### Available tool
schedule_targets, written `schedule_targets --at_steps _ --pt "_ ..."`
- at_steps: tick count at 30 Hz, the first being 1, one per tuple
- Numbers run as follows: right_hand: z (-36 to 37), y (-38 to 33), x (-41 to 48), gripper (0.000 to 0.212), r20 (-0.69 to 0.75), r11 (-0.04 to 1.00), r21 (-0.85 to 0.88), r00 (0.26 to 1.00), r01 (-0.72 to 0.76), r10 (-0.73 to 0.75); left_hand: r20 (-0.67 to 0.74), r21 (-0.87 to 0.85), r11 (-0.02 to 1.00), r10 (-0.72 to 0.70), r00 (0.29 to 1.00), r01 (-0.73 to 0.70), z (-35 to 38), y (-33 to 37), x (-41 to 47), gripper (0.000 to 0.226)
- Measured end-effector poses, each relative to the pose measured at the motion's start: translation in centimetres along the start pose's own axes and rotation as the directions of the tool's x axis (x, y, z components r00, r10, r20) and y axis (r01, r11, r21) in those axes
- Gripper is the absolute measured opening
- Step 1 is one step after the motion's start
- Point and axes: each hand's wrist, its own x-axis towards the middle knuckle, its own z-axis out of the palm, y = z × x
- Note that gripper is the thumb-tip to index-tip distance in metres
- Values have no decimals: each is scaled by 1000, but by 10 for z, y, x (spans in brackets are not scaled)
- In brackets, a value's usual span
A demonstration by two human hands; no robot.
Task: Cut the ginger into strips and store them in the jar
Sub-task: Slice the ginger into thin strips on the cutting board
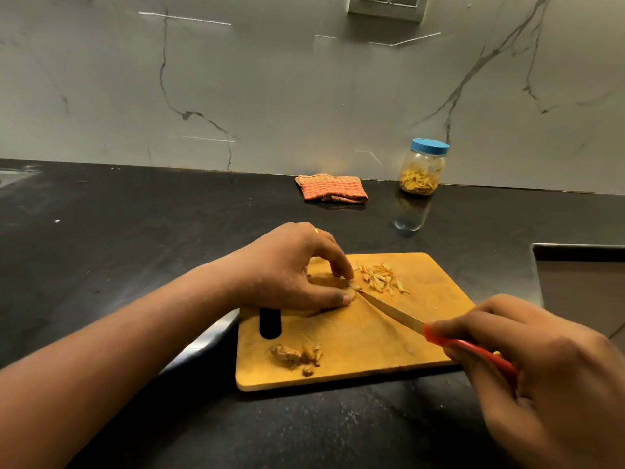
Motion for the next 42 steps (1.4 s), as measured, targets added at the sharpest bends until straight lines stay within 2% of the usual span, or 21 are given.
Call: schedule_targets --at_steps 5,9,15,21,25,31,36,38,42 --pt "0 2 -2 20 -35 999 -19 999 -30 29 2 -46 998 -30 1000 30 -2 1 -1 32" --pt "4 -9 -1 21 -54 1000 -5 999 3 -3 20 -98 994 -36 999 38 -3 0 -1 26" --pt "12 -23 1 21 -59 998 31 997 49 -47 -28 -170 983 -80 996 74 1 -1 1 19" --pt "4 -7 -6 21 -64 999 4 997 -37 37 -100 -44 999 -29 995 25 13 6 5 23" --pt "-2 2 -5 23 -81 993 -53 992 -104 99 -120 -51 998 -33 992 27 14 6 5 16" --pt "7 -13 5 23 -73 990 54 988 -131 134 -160 -51 998 -48 986 41 14 7 4 18" --pt "11 -19 10 24 -28 991 83 994 -101 104 -88 -124 990 -75 993 64 7 5 2 22" --pt "15 -18 11 19 -31 992 93 995 -90 93 -48 -143 987 -78 996 71 6 4 2 26" --pt "17 -16 14 17 -46 990 98 993 -100 105 -68 -124 989 -85 994 76 7 4 3 23"
